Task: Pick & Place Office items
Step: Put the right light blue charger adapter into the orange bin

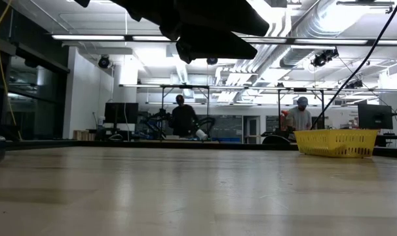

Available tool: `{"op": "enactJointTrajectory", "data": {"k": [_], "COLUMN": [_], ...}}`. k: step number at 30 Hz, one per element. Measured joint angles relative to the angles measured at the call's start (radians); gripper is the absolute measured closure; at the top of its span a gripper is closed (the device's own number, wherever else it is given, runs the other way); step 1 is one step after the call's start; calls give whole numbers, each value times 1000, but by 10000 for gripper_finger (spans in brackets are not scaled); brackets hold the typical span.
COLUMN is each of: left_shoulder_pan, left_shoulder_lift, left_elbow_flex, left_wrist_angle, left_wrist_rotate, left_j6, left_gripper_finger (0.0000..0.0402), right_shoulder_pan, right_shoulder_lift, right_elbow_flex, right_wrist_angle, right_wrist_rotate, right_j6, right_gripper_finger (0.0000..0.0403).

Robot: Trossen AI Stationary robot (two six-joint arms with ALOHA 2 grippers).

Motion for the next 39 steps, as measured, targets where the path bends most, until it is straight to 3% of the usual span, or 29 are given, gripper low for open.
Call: {"op": "enactJointTrajectory", "data": {"k": [32, 39], "left_shoulder_pan": [0, -3], "left_shoulder_lift": [0, 0], "left_elbow_flex": [0, 0], "left_wrist_angle": [0, 0], "left_wrist_rotate": [0, 0], "left_j6": [0, 0], "left_gripper_finger": [160, 160], "right_shoulder_pan": [-2, -10], "right_shoulder_lift": [0, 0], "right_elbow_flex": [0, 0], "right_wrist_angle": [4, 1], "right_wrist_rotate": [-7, -72], "right_j6": [27, 16], "right_gripper_finger": [213, 213]}}
